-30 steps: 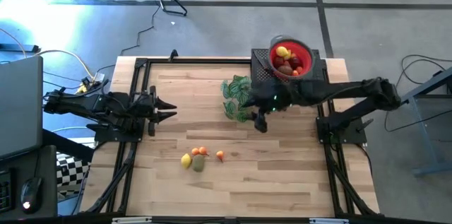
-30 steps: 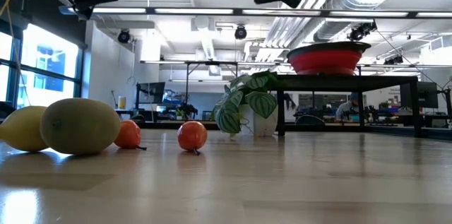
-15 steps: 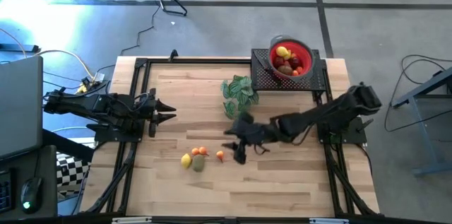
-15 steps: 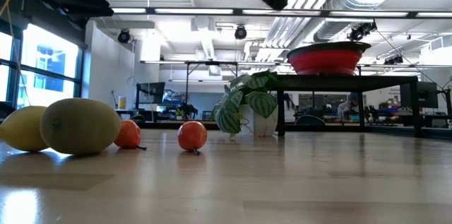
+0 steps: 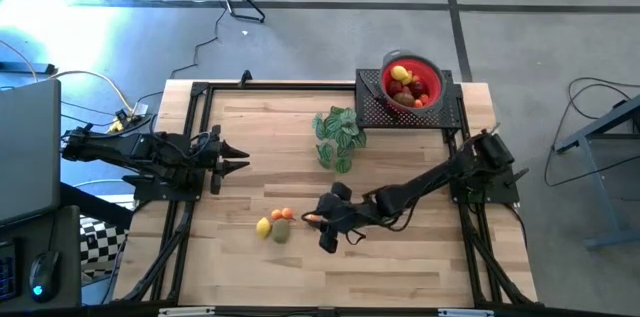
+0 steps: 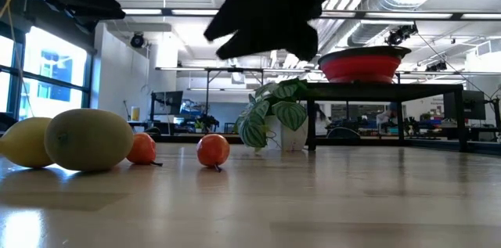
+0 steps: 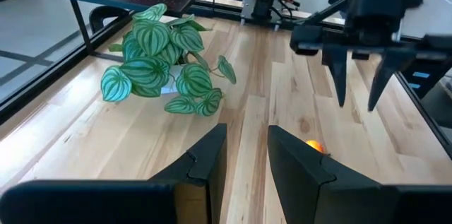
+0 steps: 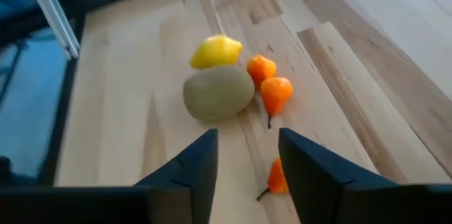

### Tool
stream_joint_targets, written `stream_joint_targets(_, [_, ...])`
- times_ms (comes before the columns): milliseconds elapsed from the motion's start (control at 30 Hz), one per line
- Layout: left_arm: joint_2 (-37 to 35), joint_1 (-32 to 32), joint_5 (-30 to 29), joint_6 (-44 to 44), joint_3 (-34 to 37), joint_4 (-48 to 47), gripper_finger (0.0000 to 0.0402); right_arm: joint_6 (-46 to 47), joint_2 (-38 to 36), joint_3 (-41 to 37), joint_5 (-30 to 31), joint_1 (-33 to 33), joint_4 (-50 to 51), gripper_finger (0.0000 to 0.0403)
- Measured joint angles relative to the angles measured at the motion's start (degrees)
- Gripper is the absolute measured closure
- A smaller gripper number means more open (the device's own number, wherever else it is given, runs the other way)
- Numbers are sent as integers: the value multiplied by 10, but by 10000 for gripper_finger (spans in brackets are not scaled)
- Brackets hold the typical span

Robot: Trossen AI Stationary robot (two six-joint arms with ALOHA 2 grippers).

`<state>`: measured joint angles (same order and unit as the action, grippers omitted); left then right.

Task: Pick & Place Fruit
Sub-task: Put the orange pear into the red colander

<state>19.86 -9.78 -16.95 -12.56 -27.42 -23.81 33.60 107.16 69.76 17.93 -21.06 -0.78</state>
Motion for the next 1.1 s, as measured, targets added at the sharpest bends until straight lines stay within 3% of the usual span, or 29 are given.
stream_joint_targets(200, [0, 0, 0, -13, 0, 0, 303, -59, 34, 0, -2, 2, -38, 299])
stream_joint_targets(333, [1, 0, 0, -15, 0, -2, 303, -68, 49, 0, 2, 5, -51, 300])
stream_joint_targets(467, [2, 0, 0, -14, 0, -3, 303, -72, 49, 0, 16, 6, -44, 273])
stream_joint_targets(800, [2, 0, 0, -13, 0, -4, 303, -98, 60, 0, 22, 13, -25, 155])
stream_joint_targets(1100, [1, 0, -1, -13, 0, -4, 303, -83, 101, 0, 2, 26, -38, 138])
